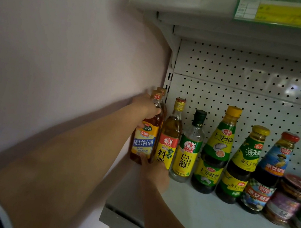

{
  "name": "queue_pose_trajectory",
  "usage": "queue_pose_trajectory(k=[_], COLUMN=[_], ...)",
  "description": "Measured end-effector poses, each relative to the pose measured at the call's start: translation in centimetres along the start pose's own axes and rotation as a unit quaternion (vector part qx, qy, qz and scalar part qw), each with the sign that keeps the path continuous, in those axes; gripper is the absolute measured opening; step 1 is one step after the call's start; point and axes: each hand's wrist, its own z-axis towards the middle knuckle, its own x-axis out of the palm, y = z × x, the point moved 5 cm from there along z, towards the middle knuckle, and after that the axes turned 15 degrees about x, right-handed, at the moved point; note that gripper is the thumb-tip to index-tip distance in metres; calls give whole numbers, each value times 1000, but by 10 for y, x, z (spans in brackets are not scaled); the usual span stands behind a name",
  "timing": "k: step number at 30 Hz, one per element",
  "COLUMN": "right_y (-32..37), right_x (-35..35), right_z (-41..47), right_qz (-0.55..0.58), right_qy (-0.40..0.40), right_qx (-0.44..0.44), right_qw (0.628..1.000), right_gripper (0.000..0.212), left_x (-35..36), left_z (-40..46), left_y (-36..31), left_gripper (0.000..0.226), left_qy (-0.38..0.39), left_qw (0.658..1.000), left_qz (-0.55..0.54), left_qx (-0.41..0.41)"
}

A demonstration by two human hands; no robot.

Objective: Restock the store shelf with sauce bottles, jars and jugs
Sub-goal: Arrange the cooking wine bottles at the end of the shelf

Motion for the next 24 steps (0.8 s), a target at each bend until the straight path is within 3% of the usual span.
queue_pose_trajectory(k=[8, 13, 19, 21, 24], right_y=[1, -2, -25, -33, -59], right_x=[3, -2, -27, -39, -67], right_z=[0, -6, -30, -37, -54], right_qz=[-23, -20, 19, 6, -10], right_qy=[-9, 6, 57, 86, 91], right_qx=[10, -13, -87, -108, -141], right_qw=[1000, 1000, 994, 990, 986], right_gripper=[65, 65, 35, 30, 45], left_x=[-1, -1, -4, -3, 5], left_z=[6, -2, -52, -81, -149], left_y=[6, 5, 23, 32, 41], left_gripper=[33, 26, 34, 38, 43], left_qy=[-13, -47, -131, -131, -143], left_qw=[999, 992, 972, 976, 980], left_qz=[2, 88, 132, 99, -4], left_qx=[31, 79, 146, 141, 139])
